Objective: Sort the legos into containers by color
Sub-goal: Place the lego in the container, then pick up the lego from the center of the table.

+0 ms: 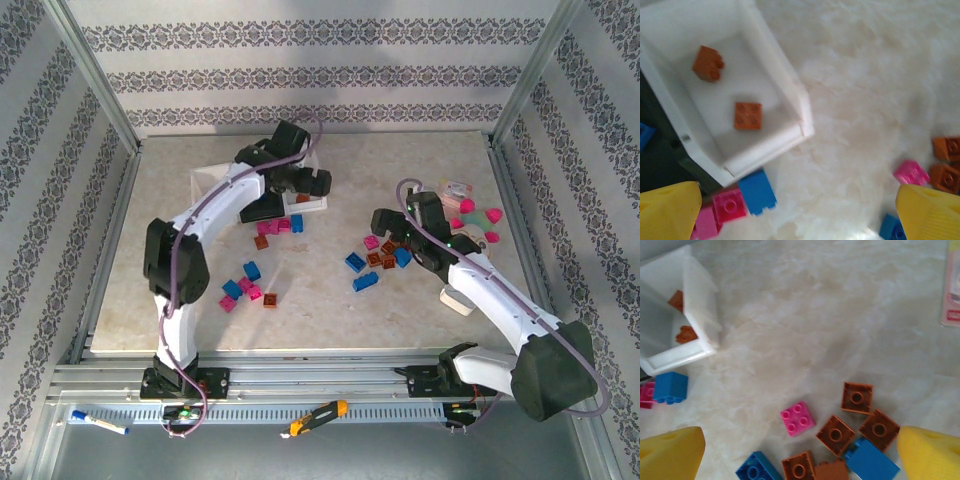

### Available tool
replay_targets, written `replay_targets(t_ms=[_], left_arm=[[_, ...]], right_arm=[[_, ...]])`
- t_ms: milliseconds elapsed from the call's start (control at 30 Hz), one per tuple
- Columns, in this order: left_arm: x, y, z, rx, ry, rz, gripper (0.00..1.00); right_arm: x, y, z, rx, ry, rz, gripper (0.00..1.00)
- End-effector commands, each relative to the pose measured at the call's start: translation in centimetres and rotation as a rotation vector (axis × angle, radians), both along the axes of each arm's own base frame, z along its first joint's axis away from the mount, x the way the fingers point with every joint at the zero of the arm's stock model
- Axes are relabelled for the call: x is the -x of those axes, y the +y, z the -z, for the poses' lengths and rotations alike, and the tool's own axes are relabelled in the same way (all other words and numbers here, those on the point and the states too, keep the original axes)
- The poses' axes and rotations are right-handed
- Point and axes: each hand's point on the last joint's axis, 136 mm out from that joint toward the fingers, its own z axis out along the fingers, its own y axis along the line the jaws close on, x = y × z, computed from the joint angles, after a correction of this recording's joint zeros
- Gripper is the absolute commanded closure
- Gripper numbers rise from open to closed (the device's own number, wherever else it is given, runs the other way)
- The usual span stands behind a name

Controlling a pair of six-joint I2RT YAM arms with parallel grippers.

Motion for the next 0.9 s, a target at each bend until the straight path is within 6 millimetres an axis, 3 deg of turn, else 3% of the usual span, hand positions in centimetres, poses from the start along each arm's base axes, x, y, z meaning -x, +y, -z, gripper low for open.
replay_targets(t_ms=[0, 133, 400, 600, 867], left_arm=[[2.0, -2.6, -1.5, 0.031, -0.154, 0.150, 0.01], [6.6, -3.9, -0.7, 0.079, -0.199, 0.281, 0.01], [13.7, -1.9, 2.1, 0.033, -0.328, 0.418, 0.00], [17.5, -0.7, 3.9, 0.044, -0.334, 0.493, 0.01], [19.7, 0.4, 4.9, 0.052, -0.371, 0.510, 0.01]], right_arm=[[1.2, 0.1, 1.4, -0.001, 0.059, -0.022, 0.02], [1.9, 2.1, 2.7, 0.008, 0.126, -0.138, 0.04], [3.0, 7.5, 5.6, 0.095, 0.297, -0.409, 0.10], [3.0, 9.6, 8.0, 0.188, 0.418, -0.511, 0.20], [2.4, 11.1, 10.6, 0.354, 0.508, -0.593, 0.33]])
